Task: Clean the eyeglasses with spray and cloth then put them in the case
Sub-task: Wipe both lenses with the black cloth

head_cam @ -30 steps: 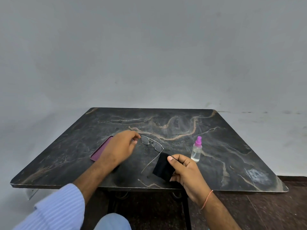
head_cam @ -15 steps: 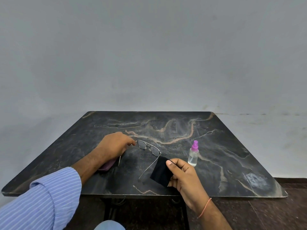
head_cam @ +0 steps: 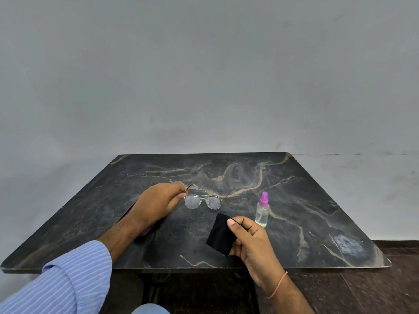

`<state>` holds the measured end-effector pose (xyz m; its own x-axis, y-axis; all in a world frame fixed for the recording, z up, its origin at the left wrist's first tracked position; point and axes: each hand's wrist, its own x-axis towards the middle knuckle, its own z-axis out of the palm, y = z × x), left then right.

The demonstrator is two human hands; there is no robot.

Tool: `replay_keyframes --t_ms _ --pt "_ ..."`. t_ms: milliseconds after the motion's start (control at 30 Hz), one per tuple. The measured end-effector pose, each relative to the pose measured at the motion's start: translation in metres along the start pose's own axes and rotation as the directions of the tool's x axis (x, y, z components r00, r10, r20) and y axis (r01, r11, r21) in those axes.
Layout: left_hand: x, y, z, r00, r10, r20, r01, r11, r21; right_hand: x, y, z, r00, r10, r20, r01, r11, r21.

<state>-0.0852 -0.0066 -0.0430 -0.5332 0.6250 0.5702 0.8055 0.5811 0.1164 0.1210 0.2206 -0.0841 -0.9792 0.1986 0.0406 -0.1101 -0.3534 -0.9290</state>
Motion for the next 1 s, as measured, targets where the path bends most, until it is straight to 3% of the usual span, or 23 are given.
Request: replay_keyframes --t_ms 133,267,533,733,900,1000 --pt "0.001 0.009 0.006 0.986 -0.154 -0.061 0.15 0.987 -0.065 0.0 -0.001 0.002 1.0 0.001 0.0 -0.001 1.0 -0.022" --pt "0.004 0.021 0.008 0.977 -0.139 -0.165 0.15 0.987 0.057 0.0 -0.001 0.002 1.0 0.007 -0.011 -0.007 0.999 -0.036" --pt "0.004 0.024 0.002 0.966 -0.113 -0.234 0.131 0.989 0.063 -0.002 -0.002 0.003 1.0 0.009 -0.024 -0.011 0.996 -0.091" --pt "0.012 0.015 -0.011 0.891 -0.26 -0.371 0.234 0.966 -0.115 -0.003 -0.003 0.006 0.999 0.01 -0.052 -0.014 0.996 -0.086" --pt "0.015 0.028 -0.006 0.799 -0.366 -0.477 0.254 0.925 -0.283 0.009 -0.004 0.014 0.99 0.044 -0.131 -0.045 0.999 0.0" --pt "0.011 0.044 0.005 0.789 -0.387 -0.477 0.251 0.912 -0.325 0.018 -0.009 0.018 0.993 0.047 -0.112 -0.035 0.993 0.111"
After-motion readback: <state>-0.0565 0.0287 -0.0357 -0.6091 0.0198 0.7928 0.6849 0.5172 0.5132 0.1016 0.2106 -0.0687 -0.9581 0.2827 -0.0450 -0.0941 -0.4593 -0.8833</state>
